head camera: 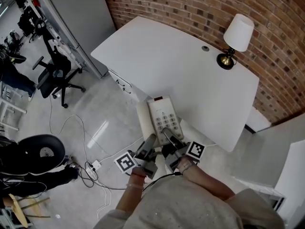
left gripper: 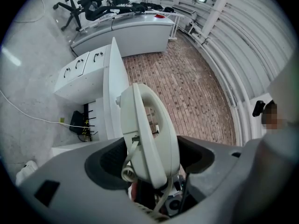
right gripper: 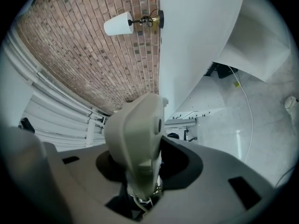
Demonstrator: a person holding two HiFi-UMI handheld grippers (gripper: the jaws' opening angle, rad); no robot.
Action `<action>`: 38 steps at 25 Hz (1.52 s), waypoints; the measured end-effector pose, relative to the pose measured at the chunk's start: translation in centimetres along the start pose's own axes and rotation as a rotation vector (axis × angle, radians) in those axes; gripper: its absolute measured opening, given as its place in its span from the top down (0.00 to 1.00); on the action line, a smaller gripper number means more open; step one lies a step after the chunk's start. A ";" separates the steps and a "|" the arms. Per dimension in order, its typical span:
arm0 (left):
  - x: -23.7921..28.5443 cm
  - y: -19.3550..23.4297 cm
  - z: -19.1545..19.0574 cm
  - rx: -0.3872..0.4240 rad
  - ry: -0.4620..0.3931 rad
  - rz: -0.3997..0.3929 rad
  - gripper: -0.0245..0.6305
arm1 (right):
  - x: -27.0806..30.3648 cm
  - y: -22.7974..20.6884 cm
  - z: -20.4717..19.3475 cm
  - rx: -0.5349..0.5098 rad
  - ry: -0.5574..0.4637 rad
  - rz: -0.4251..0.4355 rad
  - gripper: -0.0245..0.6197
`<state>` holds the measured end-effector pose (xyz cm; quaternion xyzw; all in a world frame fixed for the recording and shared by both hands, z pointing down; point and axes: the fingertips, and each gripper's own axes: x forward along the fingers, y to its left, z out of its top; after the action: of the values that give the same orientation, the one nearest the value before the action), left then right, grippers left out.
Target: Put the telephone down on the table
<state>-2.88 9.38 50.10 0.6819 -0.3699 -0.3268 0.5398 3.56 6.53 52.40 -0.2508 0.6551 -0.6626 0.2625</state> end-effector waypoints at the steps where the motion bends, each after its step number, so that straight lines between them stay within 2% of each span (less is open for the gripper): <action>1: 0.5 0.1 0.2 -0.002 -0.002 0.003 0.47 | 0.4 0.0 0.5 0.003 0.004 -0.003 0.71; 12: 6.3 1.0 2.6 -0.002 -0.030 0.004 0.47 | 4.1 -0.4 5.6 0.007 0.036 -0.021 0.71; 21: 9.3 1.6 3.9 -0.011 -0.038 0.004 0.47 | 6.2 -0.5 8.3 0.008 0.047 -0.024 0.71; 38: 11.1 3.1 5.8 -0.026 -0.043 0.035 0.47 | 8.6 -1.7 9.5 0.034 0.074 -0.063 0.71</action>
<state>-2.60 -3.42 51.41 0.6610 -0.3891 -0.3368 0.5462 3.62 -6.27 54.18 -0.2420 0.6447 -0.6906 0.2211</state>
